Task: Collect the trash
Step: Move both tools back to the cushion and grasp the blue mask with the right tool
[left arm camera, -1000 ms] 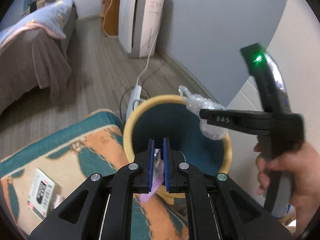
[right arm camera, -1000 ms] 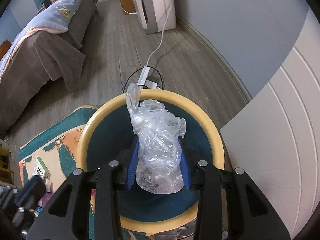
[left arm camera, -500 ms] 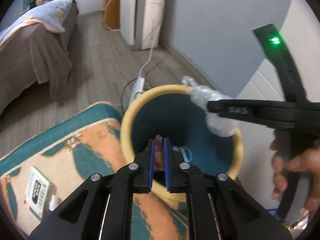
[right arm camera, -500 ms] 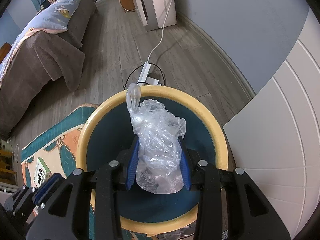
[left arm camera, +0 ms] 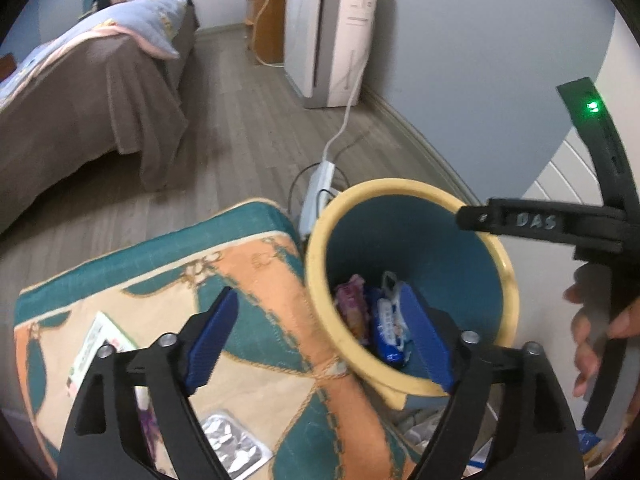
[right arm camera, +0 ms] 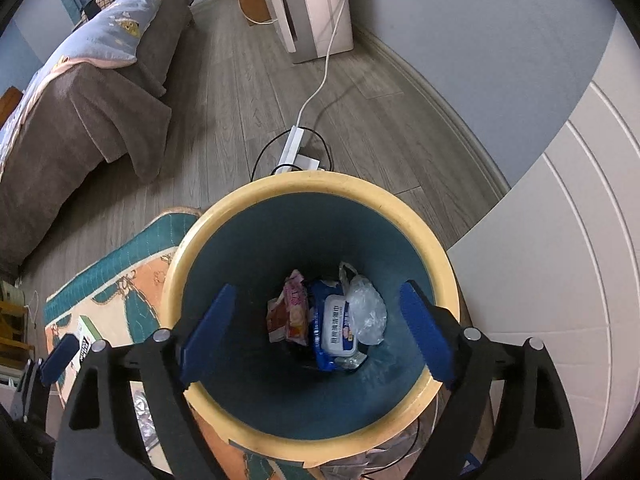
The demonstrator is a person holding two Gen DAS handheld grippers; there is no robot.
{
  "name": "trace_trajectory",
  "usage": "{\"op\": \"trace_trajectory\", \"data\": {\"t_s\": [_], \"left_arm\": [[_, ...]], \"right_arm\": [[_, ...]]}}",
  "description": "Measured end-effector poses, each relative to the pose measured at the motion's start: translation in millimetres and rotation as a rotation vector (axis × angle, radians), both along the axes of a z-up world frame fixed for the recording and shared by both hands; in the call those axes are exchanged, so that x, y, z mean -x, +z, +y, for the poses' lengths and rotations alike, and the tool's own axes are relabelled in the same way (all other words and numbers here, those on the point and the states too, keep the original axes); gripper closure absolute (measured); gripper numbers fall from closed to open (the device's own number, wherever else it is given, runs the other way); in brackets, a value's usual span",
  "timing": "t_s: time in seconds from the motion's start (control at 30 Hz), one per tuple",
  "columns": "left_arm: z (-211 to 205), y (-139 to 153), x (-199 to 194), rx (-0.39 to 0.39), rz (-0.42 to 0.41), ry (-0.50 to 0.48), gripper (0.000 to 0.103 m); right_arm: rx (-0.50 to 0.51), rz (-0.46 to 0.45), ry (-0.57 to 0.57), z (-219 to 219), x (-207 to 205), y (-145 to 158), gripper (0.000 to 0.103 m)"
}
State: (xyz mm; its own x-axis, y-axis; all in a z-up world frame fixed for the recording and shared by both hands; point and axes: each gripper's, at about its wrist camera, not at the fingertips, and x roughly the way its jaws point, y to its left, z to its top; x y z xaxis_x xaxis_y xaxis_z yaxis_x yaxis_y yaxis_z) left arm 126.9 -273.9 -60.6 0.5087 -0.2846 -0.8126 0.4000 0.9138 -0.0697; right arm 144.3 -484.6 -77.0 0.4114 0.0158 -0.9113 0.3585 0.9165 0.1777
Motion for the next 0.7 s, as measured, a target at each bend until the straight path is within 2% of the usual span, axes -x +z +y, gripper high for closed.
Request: {"op": "trace_trajectory", "data": {"t_s": [0.07,0.27,0.57,0.7], "left_arm": [[13,3,5,-0.018,-0.019,0.022,0.012],[61,19,11,-0.047,-0.028,0.07,0.01],[179,73,36,-0.096,-0.104,0.21,0.007],[226,77,59,-0.101,-0.133,0.282,0.007]], "right_arm": [[-0.004,-0.005,-0.007,3,0,3,0.01],[0.028,-0.025,0.054,28,-3,18,0.006],[-0.018,-0.086,0.12,75,8,52,0.006],[-0.059,-0.084,0.179,114,21,56,0.006]]}}
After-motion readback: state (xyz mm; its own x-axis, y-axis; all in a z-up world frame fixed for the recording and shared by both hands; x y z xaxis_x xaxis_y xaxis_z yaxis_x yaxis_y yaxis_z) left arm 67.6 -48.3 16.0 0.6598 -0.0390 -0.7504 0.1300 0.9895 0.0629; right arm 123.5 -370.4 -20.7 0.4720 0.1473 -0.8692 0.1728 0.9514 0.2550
